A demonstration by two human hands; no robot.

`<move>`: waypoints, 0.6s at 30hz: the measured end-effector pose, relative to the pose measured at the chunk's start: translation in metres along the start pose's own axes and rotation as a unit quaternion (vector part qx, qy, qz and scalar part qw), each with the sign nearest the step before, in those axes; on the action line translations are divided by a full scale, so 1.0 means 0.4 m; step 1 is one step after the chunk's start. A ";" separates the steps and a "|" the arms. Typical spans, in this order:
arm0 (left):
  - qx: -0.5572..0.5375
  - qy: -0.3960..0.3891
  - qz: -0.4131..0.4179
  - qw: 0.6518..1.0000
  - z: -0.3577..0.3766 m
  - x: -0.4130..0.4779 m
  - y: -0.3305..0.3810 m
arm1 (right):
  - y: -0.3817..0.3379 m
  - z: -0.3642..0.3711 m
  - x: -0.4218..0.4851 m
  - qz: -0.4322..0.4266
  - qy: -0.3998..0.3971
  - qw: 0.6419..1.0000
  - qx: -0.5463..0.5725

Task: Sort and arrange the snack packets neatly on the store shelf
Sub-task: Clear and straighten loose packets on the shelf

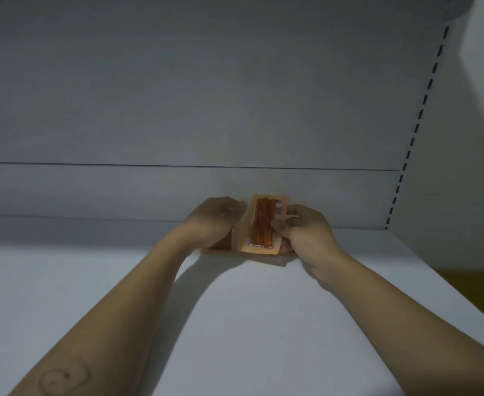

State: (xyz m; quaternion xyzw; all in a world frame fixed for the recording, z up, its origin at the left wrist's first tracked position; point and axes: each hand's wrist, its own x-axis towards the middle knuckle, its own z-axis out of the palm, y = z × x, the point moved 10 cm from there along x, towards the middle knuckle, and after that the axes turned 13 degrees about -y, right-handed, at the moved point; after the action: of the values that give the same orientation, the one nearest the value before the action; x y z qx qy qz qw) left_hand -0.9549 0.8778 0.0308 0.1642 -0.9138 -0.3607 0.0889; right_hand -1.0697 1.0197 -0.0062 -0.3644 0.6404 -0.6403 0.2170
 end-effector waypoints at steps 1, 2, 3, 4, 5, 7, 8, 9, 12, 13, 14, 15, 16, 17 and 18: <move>-0.054 -0.014 0.014 0.998 0.012 -0.004 0.016 | -0.002 0.004 0.000 0.000 -0.004 1.000 0.008; -0.091 -0.027 0.022 0.995 0.022 -0.012 0.032 | -0.005 0.006 0.002 0.000 -0.006 1.000 0.011; -0.114 -0.027 0.027 0.993 0.025 -0.016 0.038 | -0.007 0.007 0.002 -0.001 -0.007 1.000 0.014; -0.126 -0.017 0.025 0.992 0.021 -0.019 0.037 | -0.009 0.010 0.001 -0.001 -0.006 1.000 0.019; -0.128 0.000 0.017 0.992 0.011 -0.021 0.031 | -0.010 0.011 -0.002 -0.002 0.000 1.000 0.015; -0.130 0.036 -0.004 0.991 -0.018 -0.024 0.015 | -0.024 -0.006 -0.007 -0.014 0.040 0.996 -0.074; -0.130 0.050 -0.021 0.990 -0.033 -0.026 -0.002 | -0.038 -0.013 -0.010 -0.026 0.056 0.987 -0.150; -0.124 0.058 -0.042 0.990 -0.048 -0.029 -0.024 | -0.052 -0.013 -0.014 -0.039 0.061 0.972 -0.225; -0.109 0.087 -0.109 0.984 -0.115 -0.048 -0.118 | -0.070 -0.006 -0.010 -0.039 0.035 0.942 -0.330; -0.105 0.095 -0.131 0.981 -0.137 -0.059 -0.151 | -0.066 -0.004 -0.007 -0.029 0.023 0.934 -0.354; -0.099 0.098 -0.151 0.979 -0.152 -0.071 -0.182 | -0.063 -0.003 -0.005 -0.018 0.012 0.925 -0.378; -0.088 0.097 -0.168 0.977 -0.159 -0.079 -0.211 | -0.061 -0.004 -0.005 -0.009 0.005 0.916 -0.400; -0.068 0.095 -0.183 0.976 -0.160 -0.086 -0.238 | -0.063 -0.008 -0.005 -0.003 0.000 0.908 -0.419; -0.040 0.096 -0.193 0.976 -0.158 -0.091 -0.260 | -0.067 -0.015 -0.007 -0.002 0.000 0.901 -0.433; -0.010 0.102 -0.195 0.975 -0.156 -0.094 -0.275 | -0.072 -0.023 -0.007 -0.002 0.001 0.896 -0.444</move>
State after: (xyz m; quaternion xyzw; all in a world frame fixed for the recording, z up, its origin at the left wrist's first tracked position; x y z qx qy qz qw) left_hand -0.8762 0.7767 -0.0014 0.3743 -0.8467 -0.3614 0.1109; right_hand -1.0695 1.0303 0.0223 -0.4240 0.8575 -0.2899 0.0307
